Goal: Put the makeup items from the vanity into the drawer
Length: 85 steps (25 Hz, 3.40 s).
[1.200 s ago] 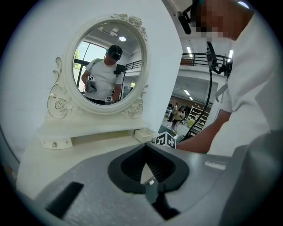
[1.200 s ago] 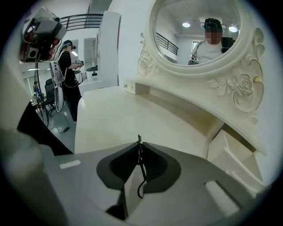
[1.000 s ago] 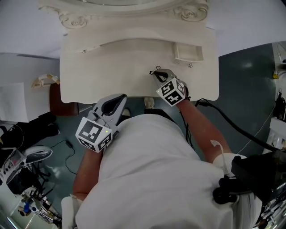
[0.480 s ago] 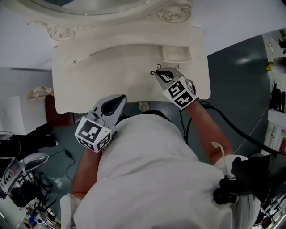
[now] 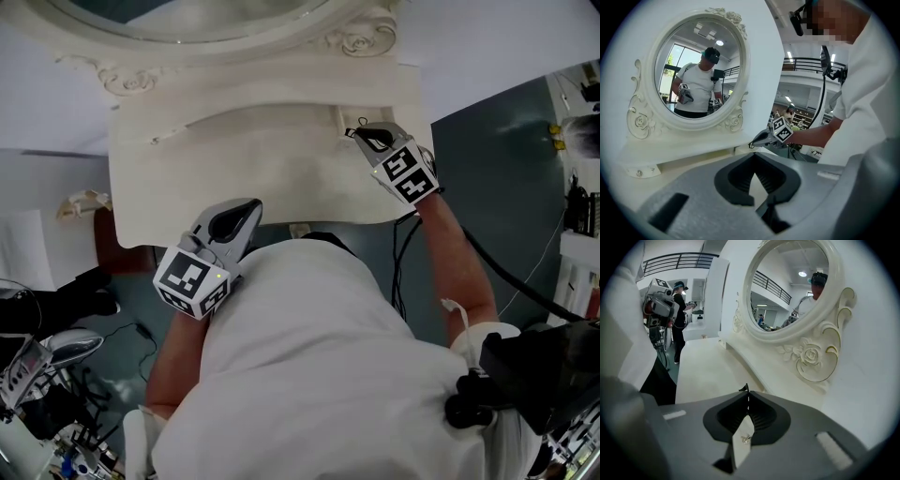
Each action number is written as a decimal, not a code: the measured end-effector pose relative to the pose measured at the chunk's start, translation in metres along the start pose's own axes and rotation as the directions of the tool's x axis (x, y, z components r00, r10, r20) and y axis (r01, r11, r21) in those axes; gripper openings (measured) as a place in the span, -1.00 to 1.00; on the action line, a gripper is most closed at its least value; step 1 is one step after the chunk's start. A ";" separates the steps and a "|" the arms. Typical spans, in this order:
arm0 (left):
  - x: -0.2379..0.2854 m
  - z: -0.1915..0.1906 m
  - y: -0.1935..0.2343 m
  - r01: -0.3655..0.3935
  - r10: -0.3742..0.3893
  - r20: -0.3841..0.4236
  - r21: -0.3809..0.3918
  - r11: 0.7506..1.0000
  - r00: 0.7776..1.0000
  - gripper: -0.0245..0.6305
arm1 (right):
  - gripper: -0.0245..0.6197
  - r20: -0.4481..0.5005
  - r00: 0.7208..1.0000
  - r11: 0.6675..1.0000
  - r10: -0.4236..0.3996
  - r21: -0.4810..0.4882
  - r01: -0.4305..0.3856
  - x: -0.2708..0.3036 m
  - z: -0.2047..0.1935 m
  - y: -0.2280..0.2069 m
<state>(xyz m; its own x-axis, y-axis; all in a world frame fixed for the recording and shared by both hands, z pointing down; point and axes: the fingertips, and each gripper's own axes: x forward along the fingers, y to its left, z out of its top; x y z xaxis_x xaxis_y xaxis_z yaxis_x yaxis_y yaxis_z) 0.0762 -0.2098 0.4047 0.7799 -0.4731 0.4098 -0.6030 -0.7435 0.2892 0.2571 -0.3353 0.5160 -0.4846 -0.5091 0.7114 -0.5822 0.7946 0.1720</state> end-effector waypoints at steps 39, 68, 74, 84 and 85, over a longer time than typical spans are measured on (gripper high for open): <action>0.007 -0.009 0.019 -0.103 0.100 -0.041 -0.069 0.992 0.994 -0.93 | -0.88 -0.204 0.964 0.980 0.170 -0.066 -0.186 0.086 -0.064 -0.039; -0.022 -0.011 0.025 -0.046 0.045 -0.009 -0.036 0.998 0.999 -0.93 | -0.85 -0.197 0.978 0.996 0.064 -0.043 -0.074 0.054 -0.040 -0.031; -0.048 -0.015 0.026 -0.015 0.016 0.001 -0.015 1.000 1.000 -0.93 | -0.92 -0.133 0.991 0.999 -0.028 0.018 0.031 0.029 -0.017 -0.008; -0.096 -0.030 0.021 0.042 -0.042 0.013 0.017 0.999 0.999 -0.93 | -0.92 -0.027 0.997 0.975 -0.073 0.208 0.077 -0.009 0.019 0.096; -0.101 -0.032 0.020 0.048 -0.048 0.013 0.021 0.999 0.999 -0.93 | -0.92 -0.018 0.997 0.973 -0.069 0.219 0.071 -0.012 0.022 0.109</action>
<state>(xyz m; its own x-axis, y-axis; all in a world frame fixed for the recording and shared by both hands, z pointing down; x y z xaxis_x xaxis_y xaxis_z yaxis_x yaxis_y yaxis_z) -0.0201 -0.1618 0.3973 0.8101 -0.4429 0.3841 -0.5614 -0.7750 0.2901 0.1847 -0.2496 0.5116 -0.4317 -0.5568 0.7096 -0.7443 0.6644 0.0685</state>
